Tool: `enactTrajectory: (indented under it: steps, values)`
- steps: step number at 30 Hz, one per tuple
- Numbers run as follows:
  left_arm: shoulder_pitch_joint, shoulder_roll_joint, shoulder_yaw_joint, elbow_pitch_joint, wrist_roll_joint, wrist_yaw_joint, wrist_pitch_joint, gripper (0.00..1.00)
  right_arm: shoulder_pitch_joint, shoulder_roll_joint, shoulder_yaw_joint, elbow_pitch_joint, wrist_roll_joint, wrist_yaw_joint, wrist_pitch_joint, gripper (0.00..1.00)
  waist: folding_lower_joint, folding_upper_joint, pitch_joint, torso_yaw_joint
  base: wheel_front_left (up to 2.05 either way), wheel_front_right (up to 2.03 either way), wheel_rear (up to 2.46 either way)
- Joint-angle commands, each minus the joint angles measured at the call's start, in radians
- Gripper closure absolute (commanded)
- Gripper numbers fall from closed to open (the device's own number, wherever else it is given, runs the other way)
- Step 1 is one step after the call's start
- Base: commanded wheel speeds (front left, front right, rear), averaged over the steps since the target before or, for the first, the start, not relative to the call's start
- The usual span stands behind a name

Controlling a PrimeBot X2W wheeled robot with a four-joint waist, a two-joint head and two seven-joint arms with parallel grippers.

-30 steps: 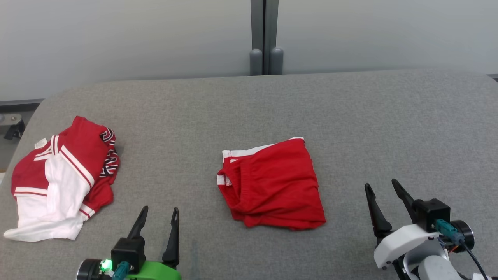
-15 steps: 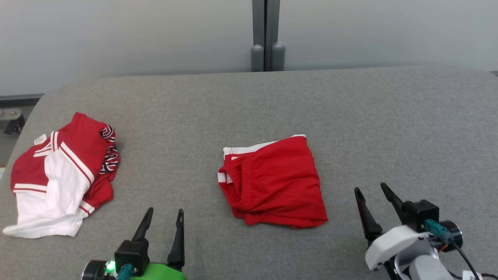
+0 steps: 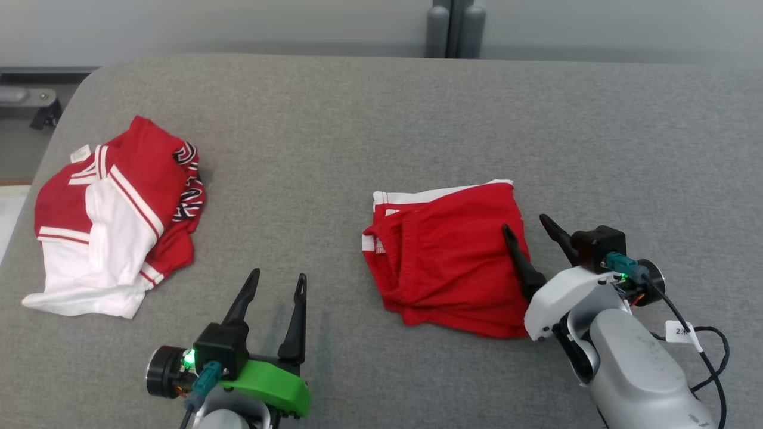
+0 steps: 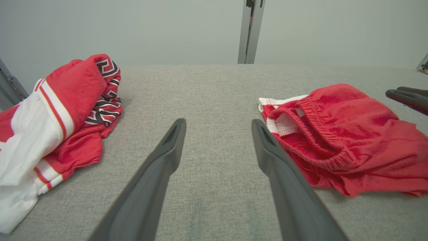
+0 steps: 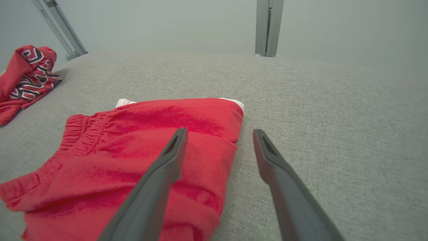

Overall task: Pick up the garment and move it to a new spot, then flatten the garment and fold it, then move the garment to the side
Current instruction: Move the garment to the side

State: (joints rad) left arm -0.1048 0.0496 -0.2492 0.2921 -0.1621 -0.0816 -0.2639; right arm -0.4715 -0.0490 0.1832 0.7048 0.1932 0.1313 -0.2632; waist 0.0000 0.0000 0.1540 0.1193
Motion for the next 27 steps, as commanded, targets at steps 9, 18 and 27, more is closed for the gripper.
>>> enactTrajectory:
  steps: [9, 18, 27]
  values:
    - [-0.041, 0.003, -0.014, -0.009, -0.012, 0.008, -0.001, 0.0, -0.07, -0.005, -0.002, 0.153, 0.055, -0.001, -0.002, 1.0, 0.0, 0.0, 0.07, 0.069, 0.0, 0.0, 0.0]
    - [-0.027, 0.003, -0.011, -0.03, 0.017, -0.017, -0.001, 0.0, -0.007, -0.005, -0.029, 0.075, 0.07, -0.001, -0.002, 1.0, 0.0, 0.0, 0.021, -0.102, 0.0, 0.0, 0.0]
    - [-0.046, 0.004, -0.076, -0.051, 0.003, -0.035, -0.001, 0.0, 0.039, -0.005, -0.008, 0.047, 0.09, -0.001, -0.002, 1.0, 0.0, 0.0, -0.008, -0.354, 0.0, 0.0, 0.0]
